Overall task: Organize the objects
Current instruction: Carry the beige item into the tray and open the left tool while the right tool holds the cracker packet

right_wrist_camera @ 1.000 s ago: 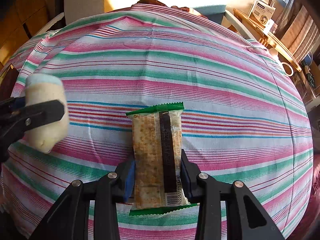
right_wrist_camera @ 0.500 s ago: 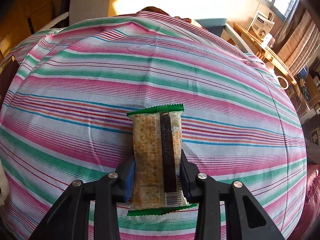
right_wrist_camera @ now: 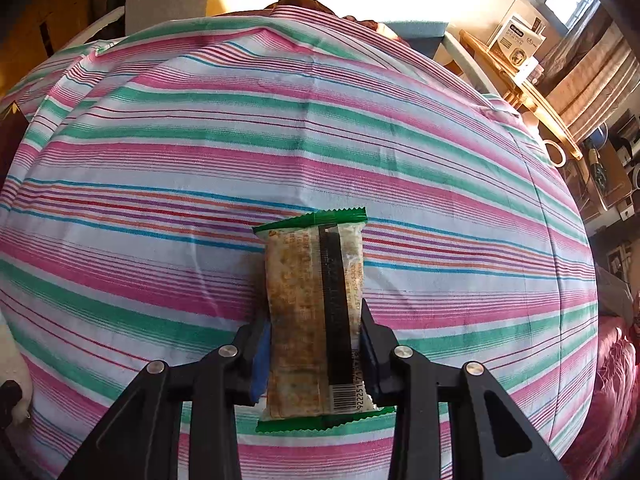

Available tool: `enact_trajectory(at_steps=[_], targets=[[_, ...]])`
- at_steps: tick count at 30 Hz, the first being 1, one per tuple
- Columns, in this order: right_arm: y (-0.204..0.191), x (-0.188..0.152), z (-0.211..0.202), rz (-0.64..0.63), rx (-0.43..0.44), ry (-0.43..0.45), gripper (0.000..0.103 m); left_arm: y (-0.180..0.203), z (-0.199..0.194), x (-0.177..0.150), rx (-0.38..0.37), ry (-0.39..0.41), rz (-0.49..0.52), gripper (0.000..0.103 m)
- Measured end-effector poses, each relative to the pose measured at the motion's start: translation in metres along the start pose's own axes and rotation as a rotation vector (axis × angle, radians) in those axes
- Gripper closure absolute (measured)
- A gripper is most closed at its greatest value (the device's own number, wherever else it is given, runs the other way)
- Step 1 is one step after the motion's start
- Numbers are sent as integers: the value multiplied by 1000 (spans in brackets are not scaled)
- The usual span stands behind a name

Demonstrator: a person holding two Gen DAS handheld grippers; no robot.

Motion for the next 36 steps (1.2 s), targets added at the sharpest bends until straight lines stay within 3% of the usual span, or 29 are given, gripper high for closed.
enact_trajectory(at_steps=[5, 11, 17, 25, 36], targets=[[-22, -12, -25, 36, 90, -24, 67, -1, -1, -2, -9, 12, -6, 47], [-55, -31, -32, 66, 165, 16, 67, 2, -16, -5, -11, 35, 2, 48], [-63, -30, -33, 18, 125, 81, 67, 7, -58, -1, 9, 124, 21, 48], [-67, -28, -34, -21, 93, 113, 67, -5, -116, -2, 98, 221, 18, 48], [-68, -27, -33, -29, 83, 132, 67, -63, -165, -31, 219, 272, -115, 48]])
Point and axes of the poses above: each gripper's, at about its wrist camera, not at the fingertips, and z roughly the way its jaws point, y to its right, x to its top, the point moved 2 cm from there along z, roughly the way its jaws point, and after that the axes turned 12 degrees about -x, right-handed, at the moved point
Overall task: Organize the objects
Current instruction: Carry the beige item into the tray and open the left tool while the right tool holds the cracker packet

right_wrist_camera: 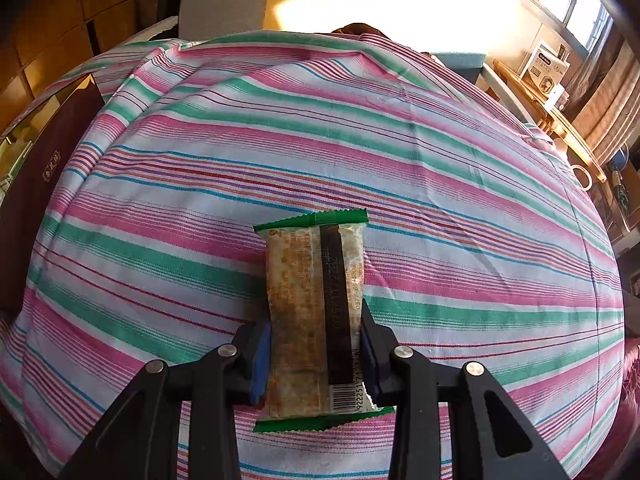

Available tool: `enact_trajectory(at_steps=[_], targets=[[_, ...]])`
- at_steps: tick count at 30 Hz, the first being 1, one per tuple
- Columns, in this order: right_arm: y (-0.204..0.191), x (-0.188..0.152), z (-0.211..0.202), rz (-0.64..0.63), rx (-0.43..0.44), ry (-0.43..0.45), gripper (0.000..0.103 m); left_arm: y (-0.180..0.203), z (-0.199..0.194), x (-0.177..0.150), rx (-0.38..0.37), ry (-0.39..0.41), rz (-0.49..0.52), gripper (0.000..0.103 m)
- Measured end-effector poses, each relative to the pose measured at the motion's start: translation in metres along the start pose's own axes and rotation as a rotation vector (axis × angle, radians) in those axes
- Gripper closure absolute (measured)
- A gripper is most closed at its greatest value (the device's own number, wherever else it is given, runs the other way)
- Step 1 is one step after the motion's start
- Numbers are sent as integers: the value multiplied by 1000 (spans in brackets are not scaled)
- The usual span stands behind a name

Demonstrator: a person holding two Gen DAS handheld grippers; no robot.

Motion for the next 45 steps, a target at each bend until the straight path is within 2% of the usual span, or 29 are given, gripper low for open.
enact_trajectory(at_steps=[9, 19, 24, 31, 35, 39, 42, 45], targets=[[-1, -1, 1, -4, -9, 10, 67, -46, -11, -19, 65, -9, -95, 48], [-2, -1, 0, -10, -15, 12, 67, -74, -14, -32, 99, -27, -150, 48], [-3, -1, 0, -20, -25, 15, 67, -94, -22, -40, 80, -24, -206, 48], [-8, 1, -2, -53, -57, 22, 67, -149, -50, -45, 32, 27, -383, 48], [-10, 2, -2, -68, -67, 26, 67, -160, -36, -34, -43, 17, -448, 48], [-10, 3, -2, -72, -69, 25, 67, -145, -2, -8, -104, -17, -406, 48], [-10, 3, -2, -73, -70, 25, 67, -136, 37, 7, -127, -86, -368, 47], [-9, 3, -1, -74, -70, 25, 67, -130, 74, 18, -133, -145, -330, 57]])
Point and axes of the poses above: each gripper's, at about its wrist camera, not at the fingertips, and z roughly the way its jaws point, y to its right, x to its top, the point moved 2 cm from there along z, roughly the way its jaws point, and after that the axes turned 12 degrees about -x, right-handed, at the moved point
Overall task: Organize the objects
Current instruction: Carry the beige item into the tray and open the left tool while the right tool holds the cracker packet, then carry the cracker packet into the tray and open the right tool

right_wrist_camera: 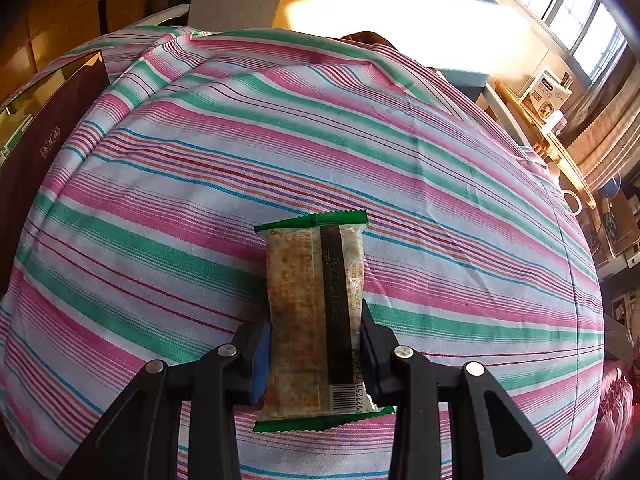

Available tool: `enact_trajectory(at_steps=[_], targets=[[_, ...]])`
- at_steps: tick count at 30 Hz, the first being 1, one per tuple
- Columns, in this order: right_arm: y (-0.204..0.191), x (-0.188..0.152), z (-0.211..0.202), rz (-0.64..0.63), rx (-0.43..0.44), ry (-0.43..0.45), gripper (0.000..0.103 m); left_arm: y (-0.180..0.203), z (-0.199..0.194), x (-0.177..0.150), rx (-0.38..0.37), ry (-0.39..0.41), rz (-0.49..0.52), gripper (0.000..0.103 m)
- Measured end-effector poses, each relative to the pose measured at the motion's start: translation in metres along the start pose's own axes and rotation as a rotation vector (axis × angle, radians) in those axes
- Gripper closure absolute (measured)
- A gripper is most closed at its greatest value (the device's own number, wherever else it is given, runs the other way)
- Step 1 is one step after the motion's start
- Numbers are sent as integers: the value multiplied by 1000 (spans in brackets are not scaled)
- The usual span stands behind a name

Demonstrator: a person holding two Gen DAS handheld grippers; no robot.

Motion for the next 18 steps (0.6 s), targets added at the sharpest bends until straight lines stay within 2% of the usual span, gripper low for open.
enact_trajectory(at_steps=[4, 7, 12, 18], targets=[[1, 0, 1, -5, -2, 0, 67, -1, 35, 17, 50, -39, 30, 58], [2, 0, 2, -6, 0, 0, 67, -1, 46, 25, 85, -50, 57, 61], [0, -1, 0, -14, -6, 2, 67, -5, 30, 26, 117, -5, 57, 60], [-3, -1, -2, -27, -28, 10, 67, -8, -11, 2, 170, 57, 54, 59]])
Point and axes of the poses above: each gripper's, at about its wrist camera, not at the fingertips, and z roughly the way its jaws point, y to its right, x to its top, the point moved 2 cm from there along z, roughly the way its jaws point, and after that the axes turned 12 degrees about -x, right-handed, at the moved point
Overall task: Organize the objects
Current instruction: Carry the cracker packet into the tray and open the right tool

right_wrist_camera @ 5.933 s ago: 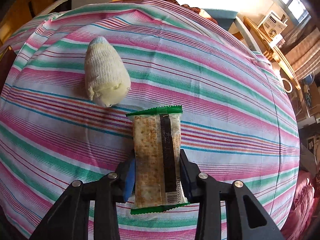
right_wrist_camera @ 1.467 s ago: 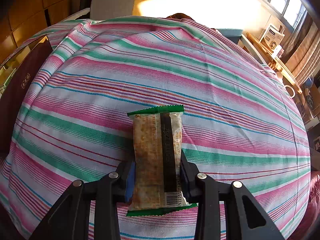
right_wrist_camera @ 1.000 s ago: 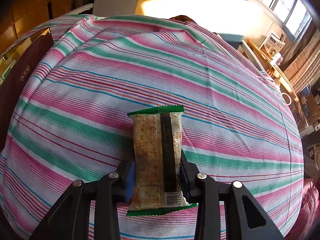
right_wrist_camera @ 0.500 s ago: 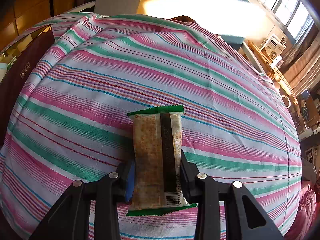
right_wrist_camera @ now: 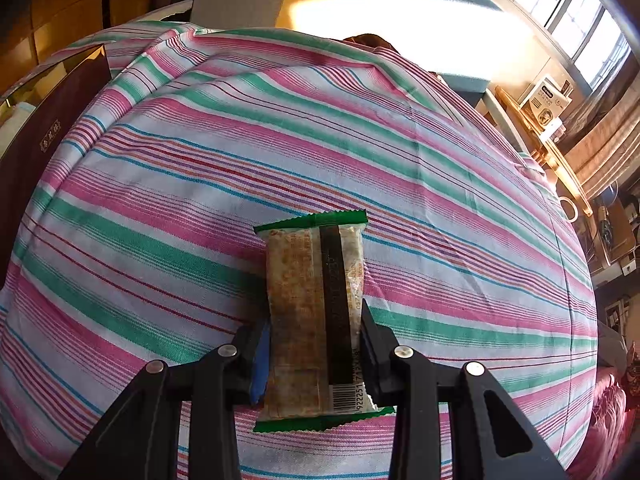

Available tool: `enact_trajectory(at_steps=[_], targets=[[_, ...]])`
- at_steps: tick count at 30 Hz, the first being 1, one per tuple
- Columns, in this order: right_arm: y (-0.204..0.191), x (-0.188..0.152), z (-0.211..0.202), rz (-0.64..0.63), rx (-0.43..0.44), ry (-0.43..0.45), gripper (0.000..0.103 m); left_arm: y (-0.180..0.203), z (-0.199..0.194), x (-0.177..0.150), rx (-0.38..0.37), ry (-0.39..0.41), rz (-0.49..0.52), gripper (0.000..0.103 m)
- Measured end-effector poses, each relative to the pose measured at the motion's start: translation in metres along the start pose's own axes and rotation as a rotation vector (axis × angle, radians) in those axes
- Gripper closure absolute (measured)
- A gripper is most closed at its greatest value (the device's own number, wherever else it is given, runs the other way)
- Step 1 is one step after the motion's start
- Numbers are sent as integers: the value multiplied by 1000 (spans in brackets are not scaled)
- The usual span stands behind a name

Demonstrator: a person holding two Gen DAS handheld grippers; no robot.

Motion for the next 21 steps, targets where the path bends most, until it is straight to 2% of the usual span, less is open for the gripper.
enact_trajectory(at_steps=[7, 12, 15, 19, 21], targets=[[0, -1, -1, 10, -18, -12, 67, 0, -46, -31, 66, 70, 14, 54], [1, 2, -2, 45, -28, -53, 67, 4, -66, -45, 102, 95, 35, 49], [-3, 7, -14, 101, 42, -65, 67, 4, -75, -51, 112, 109, 38, 42], [-34, 23, -59, 122, 151, -2, 67, 3, -82, -54, 133, 123, 27, 34], [-54, 45, -77, 109, 217, 40, 67, 1, -86, -55, 143, 128, 18, 31]])
Point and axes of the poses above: each gripper's, at about its wrist camera, not at the fingertips, and z roughly the way its jaws point, y to its right, x to its top, the point moved 2 cm from there along z, roughly the way its jaws point, and after that the axes turned 12 degrees about -x, right-handed, at the moved point
